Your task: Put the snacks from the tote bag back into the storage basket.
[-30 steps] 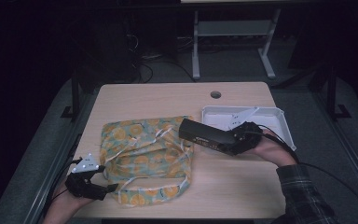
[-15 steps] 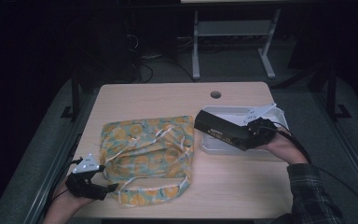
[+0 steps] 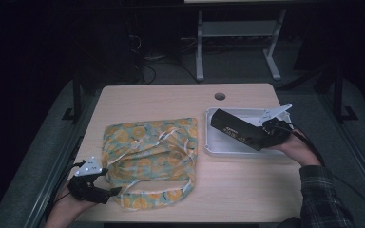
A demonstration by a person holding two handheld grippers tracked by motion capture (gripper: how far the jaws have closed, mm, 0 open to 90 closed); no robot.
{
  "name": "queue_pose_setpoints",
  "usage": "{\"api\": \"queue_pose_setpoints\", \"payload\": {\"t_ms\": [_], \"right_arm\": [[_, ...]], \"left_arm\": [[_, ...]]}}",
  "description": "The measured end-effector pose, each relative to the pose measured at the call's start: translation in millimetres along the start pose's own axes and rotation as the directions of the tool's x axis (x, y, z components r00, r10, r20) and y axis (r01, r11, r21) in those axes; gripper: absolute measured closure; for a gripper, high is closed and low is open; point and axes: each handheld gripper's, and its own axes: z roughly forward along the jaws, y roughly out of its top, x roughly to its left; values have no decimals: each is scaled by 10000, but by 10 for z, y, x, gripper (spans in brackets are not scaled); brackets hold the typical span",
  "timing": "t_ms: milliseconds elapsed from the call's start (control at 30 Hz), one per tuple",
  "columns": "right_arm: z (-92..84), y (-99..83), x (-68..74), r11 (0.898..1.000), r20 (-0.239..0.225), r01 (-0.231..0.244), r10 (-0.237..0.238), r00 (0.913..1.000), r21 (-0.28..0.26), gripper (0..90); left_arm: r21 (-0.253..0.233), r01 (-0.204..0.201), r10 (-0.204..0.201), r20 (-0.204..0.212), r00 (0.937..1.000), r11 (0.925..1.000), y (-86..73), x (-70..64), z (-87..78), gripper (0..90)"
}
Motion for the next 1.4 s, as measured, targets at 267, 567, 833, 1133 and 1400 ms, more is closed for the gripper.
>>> {"api": "queue_pose_setpoints", "payload": {"t_ms": [267, 567, 833, 1133, 1400], "right_arm": [[48, -66, -80, 9997, 156, -237, 236, 9996, 74, 416], [69, -176, -192, 9984, 404, -552, 548, 9977, 94, 415], [150, -238, -230, 9967, 409, -724, 709, 9966, 373, 415], [198, -262, -242, 9951, 364, -724, 700, 9969, 667, 414], [221, -302, -258, 9929, 302, -784, 760, 9967, 896, 412]], "left_arm": [[18, 4, -4, 38, 10000, 10000, 3, -7, 9, 130], [13, 19, -19, 62, 10000, 10000, 2, -10, 19, 130], [36, 22, -22, 76, 10000, 10000, 0, -12, 26, 130], [54, 26, -26, 83, 10000, 10000, -1, -14, 29, 131], [61, -15, 14, 79, 10000, 10000, 1, -14, 28, 131]]}}
